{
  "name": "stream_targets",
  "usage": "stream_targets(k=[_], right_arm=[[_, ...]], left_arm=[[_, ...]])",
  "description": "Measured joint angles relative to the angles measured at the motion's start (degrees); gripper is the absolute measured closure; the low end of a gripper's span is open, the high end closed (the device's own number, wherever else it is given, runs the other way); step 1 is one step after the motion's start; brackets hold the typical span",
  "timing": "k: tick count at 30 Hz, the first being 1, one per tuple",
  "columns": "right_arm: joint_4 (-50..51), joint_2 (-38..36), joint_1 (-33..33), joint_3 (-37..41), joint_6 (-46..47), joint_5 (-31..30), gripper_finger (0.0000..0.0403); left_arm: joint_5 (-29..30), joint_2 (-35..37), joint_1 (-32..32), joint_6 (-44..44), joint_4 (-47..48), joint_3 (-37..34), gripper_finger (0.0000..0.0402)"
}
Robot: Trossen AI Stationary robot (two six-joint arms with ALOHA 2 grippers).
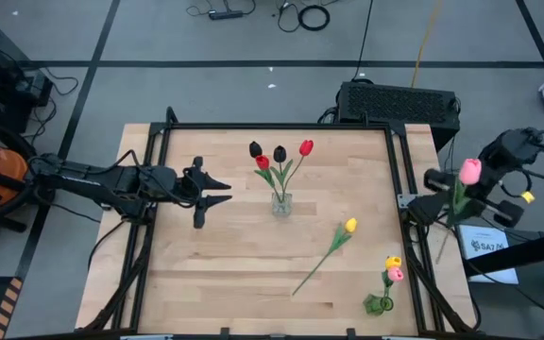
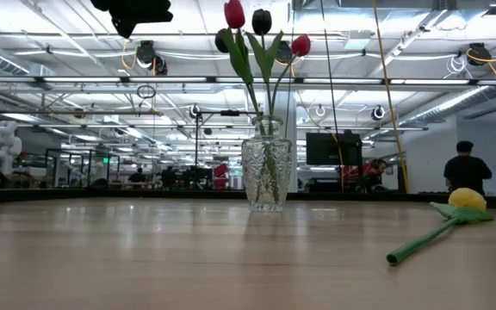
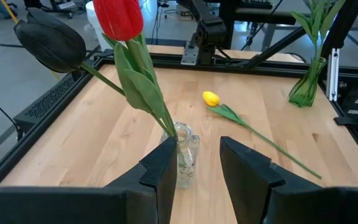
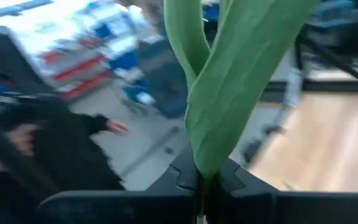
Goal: Sort flowers into vase by color
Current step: Put the pink flower into the green vase
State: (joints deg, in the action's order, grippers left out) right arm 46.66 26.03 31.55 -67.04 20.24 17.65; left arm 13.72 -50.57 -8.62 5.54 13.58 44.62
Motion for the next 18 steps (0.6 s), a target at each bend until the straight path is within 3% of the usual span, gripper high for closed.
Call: stream_targets(k=[7, 12, 18], right_arm=[[-4.8, 1.2, 0.8, 7.9, 3.6, 3.5, 0.0403], [-19.1, 1.1, 5.0, 13.9, 5.2, 5.1, 0.0403], [-20.3, 1.7, 12.0, 14.2, 2.9, -4.6, 0.0403]], left_arm=[[0.0, 0.0, 0.0, 0.0, 0.0, 0.0, 0.0272], [0.0, 0.0, 0.0, 0.0, 0.0, 0.0, 0.0272], [0.0, 0.0, 0.0, 0.0, 0.0, 0.0, 0.0272]])
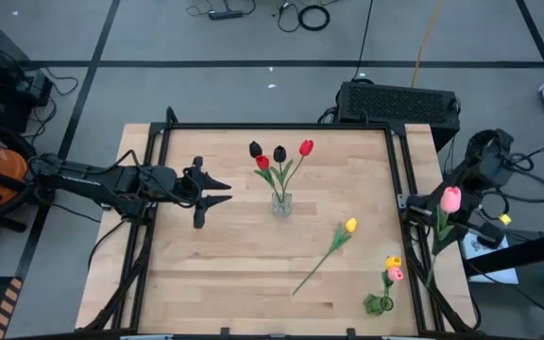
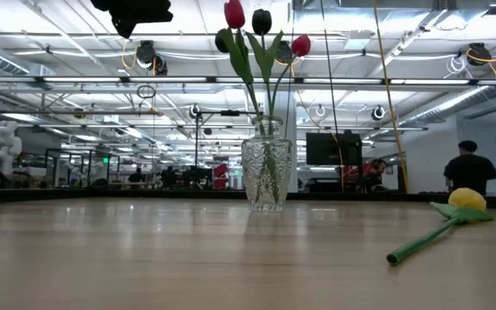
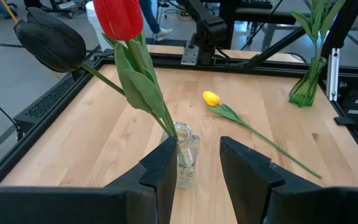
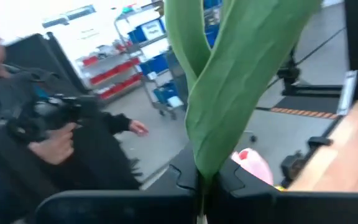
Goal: Sort flowers into vase by color
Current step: Put the pink flower into the green vase
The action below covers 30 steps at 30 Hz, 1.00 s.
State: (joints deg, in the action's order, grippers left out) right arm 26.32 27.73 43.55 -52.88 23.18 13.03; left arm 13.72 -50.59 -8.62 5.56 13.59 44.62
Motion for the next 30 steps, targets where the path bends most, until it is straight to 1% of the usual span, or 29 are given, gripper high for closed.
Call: stream_targets(k=[4, 8, 10, 16, 22, 27, 29, 30], right_arm=[[-1.8, 5.5, 4.3, 0.0, -3.7, -7.5, 0.0403], [-5.7, 13.4, 8.4, 0.0, -7.3, -10.1, 0.0403], [-5.4, 16.0, 10.7, 0.2, -7.6, -11.9, 0.0403], [-7.9, 16.7, 20.1, 0.1, -7.6, -22.6, 0.0403], [-7.9, 17.0, 29.9, 0.0, -10.9, -37.7, 0.0403], [-9.1, 17.9, 34.5, 0.6, -11.9, -48.0, 0.0403], [-11.2, 18.0, 35.7, 2.4, -11.9, -50.5, 0.0403], [-12.6, 18.0, 36.2, 3.3, -12.0, -50.7, 0.0403]], left_arm=[[0.0, 0.0, 0.0, 0.0, 0.0, 0.0, 0.0272], [0.0, 0.0, 0.0, 0.0, 0.0, 0.0, 0.0272], [0.0, 0.0, 0.0, 0.0, 0.0, 0.0, 0.0272], [0.0, 0.0, 0.0, 0.0, 0.0, 0.0, 0.0272], [0.0, 0.0, 0.0, 0.0, 0.0, 0.0, 0.0272], [0.0, 0.0, 0.0, 0.0, 0.0, 0.0, 0.0272], [0.0, 0.0, 0.0, 0.0, 0.0, 0.0, 0.0272], [0.0, 0.0, 0.0, 0.0, 0.0, 0.0, 0.0272]])
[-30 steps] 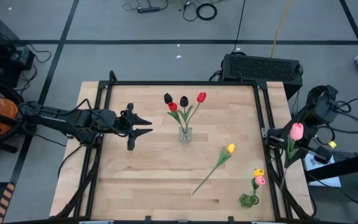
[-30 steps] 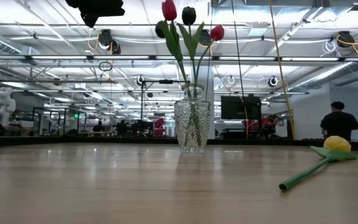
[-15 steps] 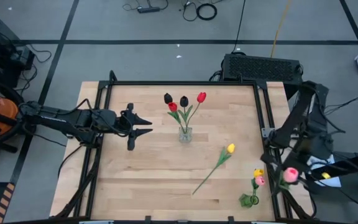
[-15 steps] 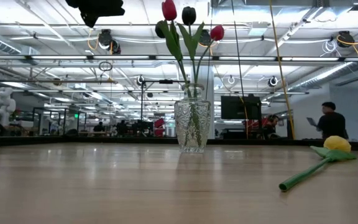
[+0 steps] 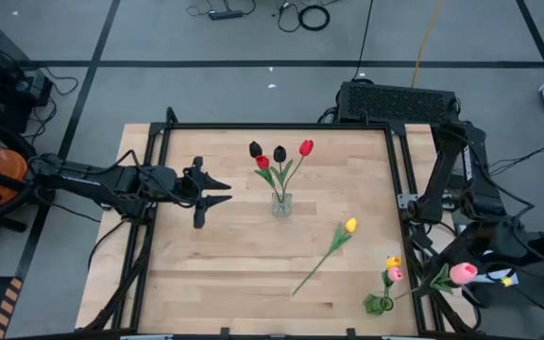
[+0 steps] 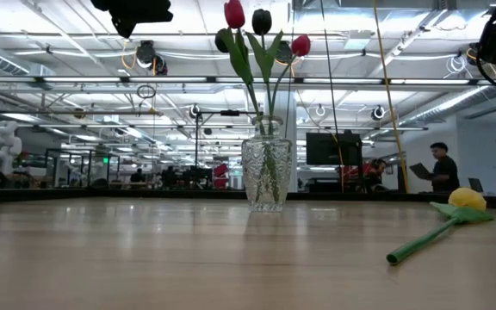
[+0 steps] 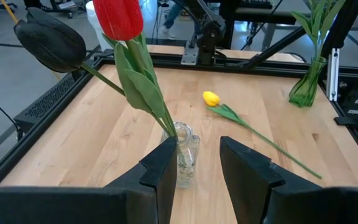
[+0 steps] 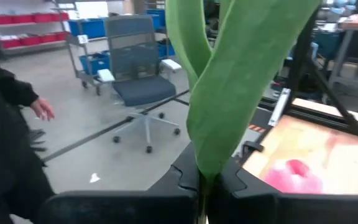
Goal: Sort flowers into vase by color
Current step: Put the pink flower into the green vase
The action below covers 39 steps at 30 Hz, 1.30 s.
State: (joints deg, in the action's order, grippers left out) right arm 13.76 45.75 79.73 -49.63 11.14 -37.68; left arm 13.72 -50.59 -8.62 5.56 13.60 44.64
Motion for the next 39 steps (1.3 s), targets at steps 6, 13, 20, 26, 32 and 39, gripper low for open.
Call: stream_targets(k=[6, 13, 20, 26, 32, 39], right_arm=[[-4.3, -1.3, 0.4, 3.7, 0.6, -1.5, 0.0403], [-6.0, -1.4, 0.4, 6.0, 1.7, -3.1, 0.0403], [-12.7, -1.3, 0.4, 11.0, 2.3, -3.6, 0.0403], [-17.2, -1.3, 0.4, 14.8, 2.3, -4.1, 0.0403], [-17.1, -1.4, 0.4, 16.0, 2.6, -4.0, 0.0403], [-16.9, -1.4, 0.4, 16.3, 3.2, -2.9, 0.0380]], left_arm=[[0.0, 0.0, 0.0, 0.0, 0.0, 0.0, 0.0272], [0.0, 0.0, 0.0, 0.0, 0.0, 0.0, 0.0272], [0.0, 0.0, 0.0, 0.0, 0.0, 0.0, 0.0272], [0.0, 0.0, 0.0, 0.0, 0.0, 0.0, 0.0272], [0.0, 0.0, 0.0, 0.0, 0.0, 0.0, 0.0272], [0.0, 0.0, 0.0, 0.0, 0.0, 0.0, 0.0272]])
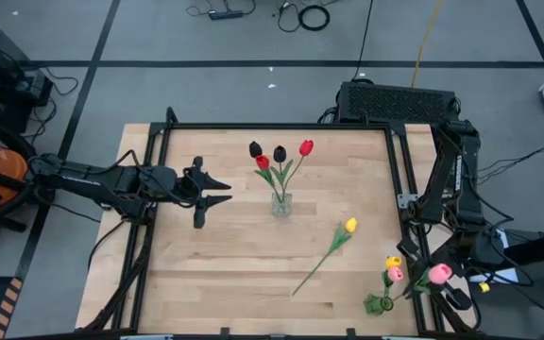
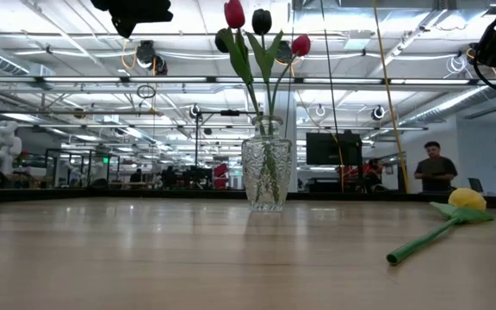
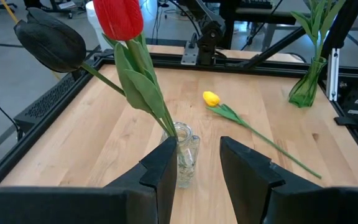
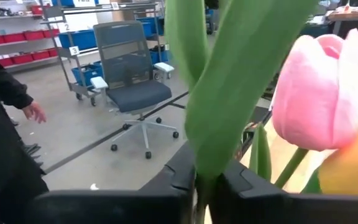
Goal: Sort flowers into vase by color
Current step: Put the pink flower into the green vase
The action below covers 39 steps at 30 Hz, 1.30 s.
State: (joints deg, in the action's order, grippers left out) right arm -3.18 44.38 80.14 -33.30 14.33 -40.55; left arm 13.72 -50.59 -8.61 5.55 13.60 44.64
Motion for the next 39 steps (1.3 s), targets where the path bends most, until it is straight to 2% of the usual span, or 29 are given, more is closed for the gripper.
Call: stream_targets(k=[6, 11, 16, 25, 39], right_arm=[[0.4, 0.0, 0.0, 0.0, 1.9, 0.6, 0.0312], [0.7, 0.0, -0.1, 0.0, 4.1, 4.8, 0.0253], [1.2, 0.0, -0.3, -0.2, 6.4, 7.7, 0.0217], [16.7, 1.7, -0.3, -9.3, 6.2, 7.9, 0.0217], [27.9, 10.6, -0.3, -16.0, 14.1, 9.3, 0.0253]], left_arm=[[0.0, 0.0, 0.0, 0.0, 0.0, 0.0, 0.0272], [0.0, 0.0, 0.0, 0.0, 0.0, 0.0, 0.0272], [0.0, 0.0, 0.0, 0.0, 0.0, 0.0, 0.0272], [0.0, 0.0, 0.0, 0.0, 0.0, 0.0, 0.0272], [0.0, 0.0, 0.0, 0.0, 0.0, 0.0, 0.0272]])
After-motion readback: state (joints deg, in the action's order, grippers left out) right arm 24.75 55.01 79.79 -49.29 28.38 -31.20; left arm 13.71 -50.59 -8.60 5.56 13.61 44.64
